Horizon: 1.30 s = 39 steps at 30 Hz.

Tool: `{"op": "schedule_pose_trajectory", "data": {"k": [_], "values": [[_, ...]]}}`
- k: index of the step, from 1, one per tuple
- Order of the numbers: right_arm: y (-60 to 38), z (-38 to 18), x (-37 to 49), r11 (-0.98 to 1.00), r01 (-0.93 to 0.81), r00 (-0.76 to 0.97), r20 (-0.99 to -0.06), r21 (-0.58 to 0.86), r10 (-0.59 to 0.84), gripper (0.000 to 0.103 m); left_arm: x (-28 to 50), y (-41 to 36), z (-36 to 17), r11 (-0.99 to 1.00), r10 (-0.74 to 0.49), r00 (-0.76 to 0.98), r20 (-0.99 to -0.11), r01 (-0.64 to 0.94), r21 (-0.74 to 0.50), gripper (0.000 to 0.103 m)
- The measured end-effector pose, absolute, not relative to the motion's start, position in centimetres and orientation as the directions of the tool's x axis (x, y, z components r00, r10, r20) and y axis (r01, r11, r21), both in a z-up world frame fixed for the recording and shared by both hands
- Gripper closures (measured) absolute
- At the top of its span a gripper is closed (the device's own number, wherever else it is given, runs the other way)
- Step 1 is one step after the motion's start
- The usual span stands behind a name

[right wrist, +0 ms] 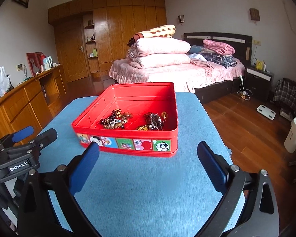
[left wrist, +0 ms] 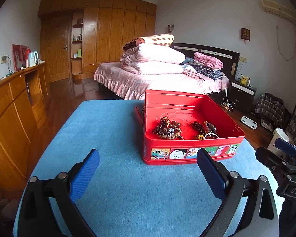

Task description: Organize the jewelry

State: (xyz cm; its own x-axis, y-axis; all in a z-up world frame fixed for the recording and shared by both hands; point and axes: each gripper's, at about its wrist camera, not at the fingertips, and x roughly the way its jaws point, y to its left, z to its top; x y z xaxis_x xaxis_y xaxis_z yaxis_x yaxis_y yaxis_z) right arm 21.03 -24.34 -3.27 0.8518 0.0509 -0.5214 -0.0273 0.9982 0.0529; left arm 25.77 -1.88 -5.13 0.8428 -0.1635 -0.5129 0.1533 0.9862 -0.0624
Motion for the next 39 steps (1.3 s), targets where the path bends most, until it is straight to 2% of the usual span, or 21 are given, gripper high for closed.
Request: {"op": "schedule_pose_trajectory", "data": {"k": [10,29,39], "values": [[-24.5,-0.5,16.9,0.998,-0.049,0.898,-0.436,0.048,0.064,0.005,21.2,-1.5,-2.7,0.983,-0.183,0.879,-0.441,0.174,-0.059,0.006],[-22.8,5.4,9.2,0.996,-0.089,0.968,-0.235,0.003,0.087,0.005,13.3,0.0,2.7,0.985,-0.174,0.955,-0.24,0.172,-0.031,0.006],[-22.5,7.3,6.5,0.995,-0.099,0.982,-0.163,-0.021,0.094,0.005,10.5,0.2,4.5,0.986,-0.166,0.973,-0.161,0.167,-0.008,0.006]]}}
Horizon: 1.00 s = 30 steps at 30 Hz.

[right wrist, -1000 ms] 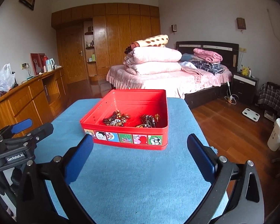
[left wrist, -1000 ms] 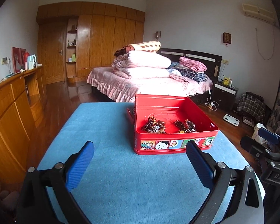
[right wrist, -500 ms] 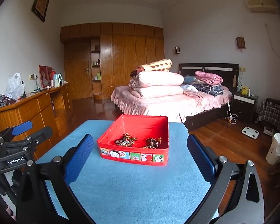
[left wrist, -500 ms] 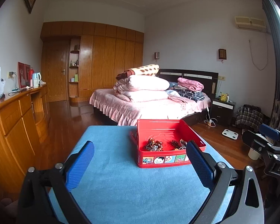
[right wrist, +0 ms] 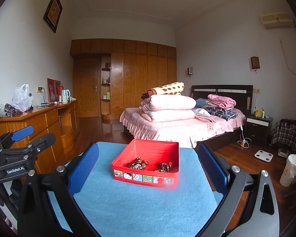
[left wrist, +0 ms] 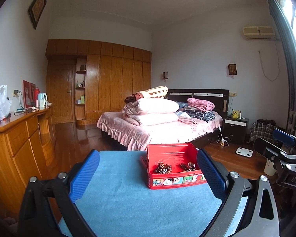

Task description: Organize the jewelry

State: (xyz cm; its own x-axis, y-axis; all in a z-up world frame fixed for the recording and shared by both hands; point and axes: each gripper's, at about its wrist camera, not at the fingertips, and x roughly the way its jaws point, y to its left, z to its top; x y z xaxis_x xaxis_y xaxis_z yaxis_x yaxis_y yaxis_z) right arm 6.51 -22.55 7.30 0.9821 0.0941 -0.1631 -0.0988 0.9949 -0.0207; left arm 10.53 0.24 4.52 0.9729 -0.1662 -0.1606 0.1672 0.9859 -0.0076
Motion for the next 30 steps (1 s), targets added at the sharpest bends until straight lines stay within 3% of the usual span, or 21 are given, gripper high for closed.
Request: {"op": "schedule_pose_trajectory", "data": {"k": [15,30], "values": [[-23.0,8.8,3.9,0.993,-0.113,0.989,-0.098,-0.031,0.109,0.005,8.3,0.9,5.7,0.986,-0.168,0.982,-0.092,0.169,0.004,0.006],[-23.3,9.0,3.1,0.992,-0.12,0.99,-0.082,-0.033,0.117,0.005,7.9,1.0,5.8,0.985,-0.174,0.981,-0.087,0.175,0.002,0.006]]}}
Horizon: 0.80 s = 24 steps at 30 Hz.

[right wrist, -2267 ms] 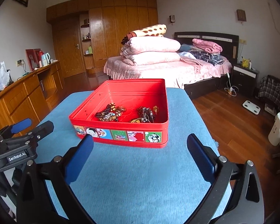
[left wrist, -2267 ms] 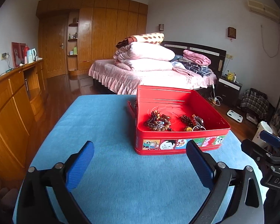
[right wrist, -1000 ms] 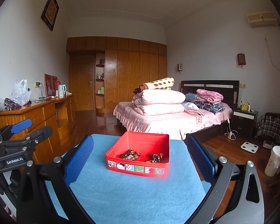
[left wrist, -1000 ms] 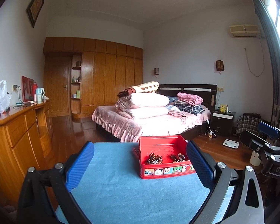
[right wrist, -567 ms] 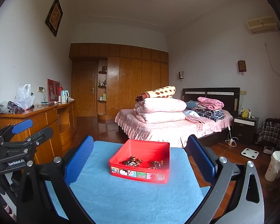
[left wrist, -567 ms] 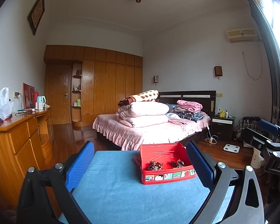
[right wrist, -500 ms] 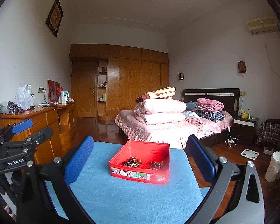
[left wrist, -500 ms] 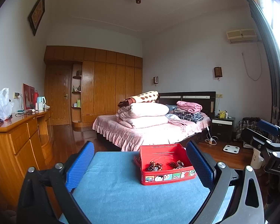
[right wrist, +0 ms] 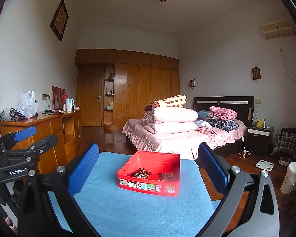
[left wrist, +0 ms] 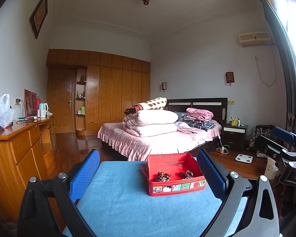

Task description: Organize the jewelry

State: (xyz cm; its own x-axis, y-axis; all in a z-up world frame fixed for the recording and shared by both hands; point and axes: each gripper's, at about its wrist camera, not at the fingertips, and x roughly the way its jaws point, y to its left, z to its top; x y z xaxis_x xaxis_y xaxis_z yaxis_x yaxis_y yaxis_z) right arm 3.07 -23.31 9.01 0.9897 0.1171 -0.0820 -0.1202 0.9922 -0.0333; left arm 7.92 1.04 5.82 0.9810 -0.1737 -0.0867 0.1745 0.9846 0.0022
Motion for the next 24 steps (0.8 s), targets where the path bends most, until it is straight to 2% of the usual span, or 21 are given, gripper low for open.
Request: {"op": "schedule_pose_trajectory", "data": {"k": [24], "values": [[-23.04,8.71,3.23,0.992,-0.12,0.989,-0.091,-0.035,0.116,0.005,8.17,0.88,5.74,0.984,-0.174,0.978,-0.117,0.178,0.021,0.006]]}}
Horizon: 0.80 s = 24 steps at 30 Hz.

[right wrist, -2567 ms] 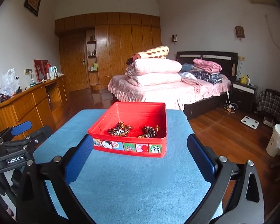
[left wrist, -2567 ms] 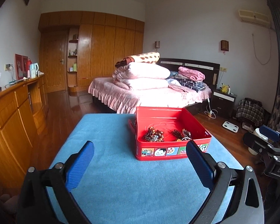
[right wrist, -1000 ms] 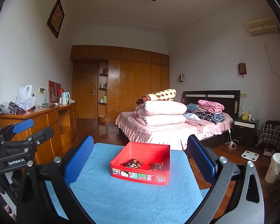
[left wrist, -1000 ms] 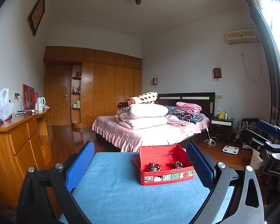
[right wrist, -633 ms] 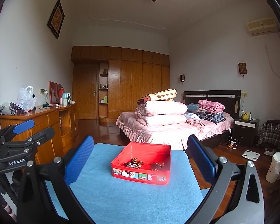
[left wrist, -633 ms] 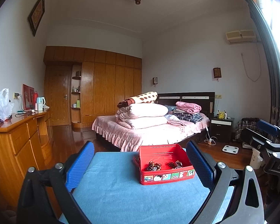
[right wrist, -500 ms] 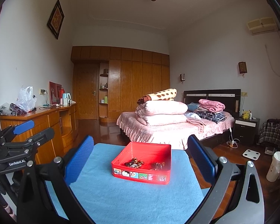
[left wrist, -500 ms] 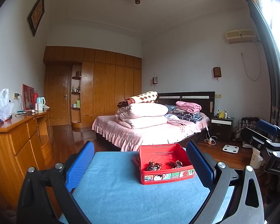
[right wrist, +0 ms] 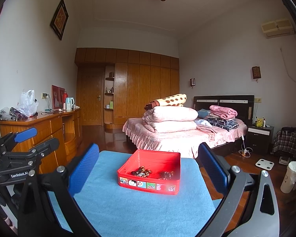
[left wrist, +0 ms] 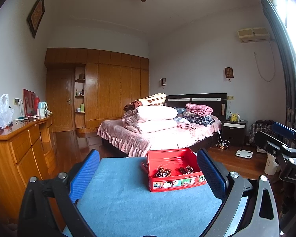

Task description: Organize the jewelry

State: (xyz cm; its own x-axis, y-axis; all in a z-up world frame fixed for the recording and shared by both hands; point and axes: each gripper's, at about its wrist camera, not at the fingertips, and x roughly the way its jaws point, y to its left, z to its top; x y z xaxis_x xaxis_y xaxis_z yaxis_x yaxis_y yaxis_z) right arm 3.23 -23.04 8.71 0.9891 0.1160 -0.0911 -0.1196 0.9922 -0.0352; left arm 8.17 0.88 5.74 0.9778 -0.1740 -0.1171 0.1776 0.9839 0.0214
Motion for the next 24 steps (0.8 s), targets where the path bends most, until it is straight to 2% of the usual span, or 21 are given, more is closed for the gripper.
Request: {"op": "schedule_pose_trajectory", "data": {"k": [24], "values": [[-22.8,8.79,3.15,0.992,-0.121,0.989,-0.088,-0.039,0.117,0.005,8.52,0.66,5.66,0.984,-0.174,0.977,-0.123,0.178,0.022,0.006]]}}
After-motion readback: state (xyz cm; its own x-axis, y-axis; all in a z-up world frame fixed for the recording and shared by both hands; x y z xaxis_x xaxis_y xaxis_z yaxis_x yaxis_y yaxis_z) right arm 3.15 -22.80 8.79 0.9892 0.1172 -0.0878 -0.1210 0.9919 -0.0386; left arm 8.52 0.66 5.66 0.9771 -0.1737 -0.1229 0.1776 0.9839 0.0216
